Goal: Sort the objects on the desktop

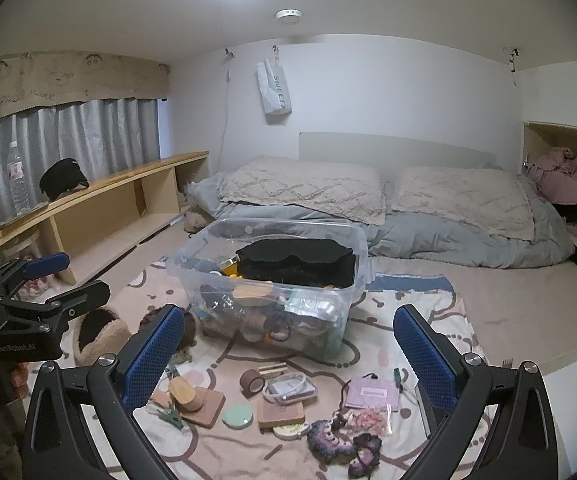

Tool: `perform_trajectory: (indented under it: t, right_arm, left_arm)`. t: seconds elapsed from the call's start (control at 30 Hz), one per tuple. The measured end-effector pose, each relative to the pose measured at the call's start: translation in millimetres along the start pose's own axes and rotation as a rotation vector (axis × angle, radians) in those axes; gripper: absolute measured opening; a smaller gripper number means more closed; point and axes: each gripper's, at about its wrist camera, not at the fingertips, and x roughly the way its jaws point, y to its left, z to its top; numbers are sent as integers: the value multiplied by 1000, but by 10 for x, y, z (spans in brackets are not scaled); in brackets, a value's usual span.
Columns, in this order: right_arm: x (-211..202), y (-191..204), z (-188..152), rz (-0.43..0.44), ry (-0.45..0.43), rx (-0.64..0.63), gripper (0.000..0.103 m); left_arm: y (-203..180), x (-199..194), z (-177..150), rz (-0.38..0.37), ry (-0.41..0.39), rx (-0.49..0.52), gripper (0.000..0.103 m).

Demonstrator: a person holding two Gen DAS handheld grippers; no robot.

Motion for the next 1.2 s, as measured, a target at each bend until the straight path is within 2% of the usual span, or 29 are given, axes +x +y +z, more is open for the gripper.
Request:
perform_trajectory:
  t: [0.3,0.57,1.2]
  right_arm:
    - [-67,116,-149,-9,29,-41,103]
    - [-140,186,-259,-12,40,-51,103]
    - [-220,161,-350,-18,39,-36,103]
  left_arm:
    - [48,-118,-172,-13,14,-14,103]
    - [15,-202,-293,-11,12,13,103]
    - [12,-253,-395,-25,17,19,103]
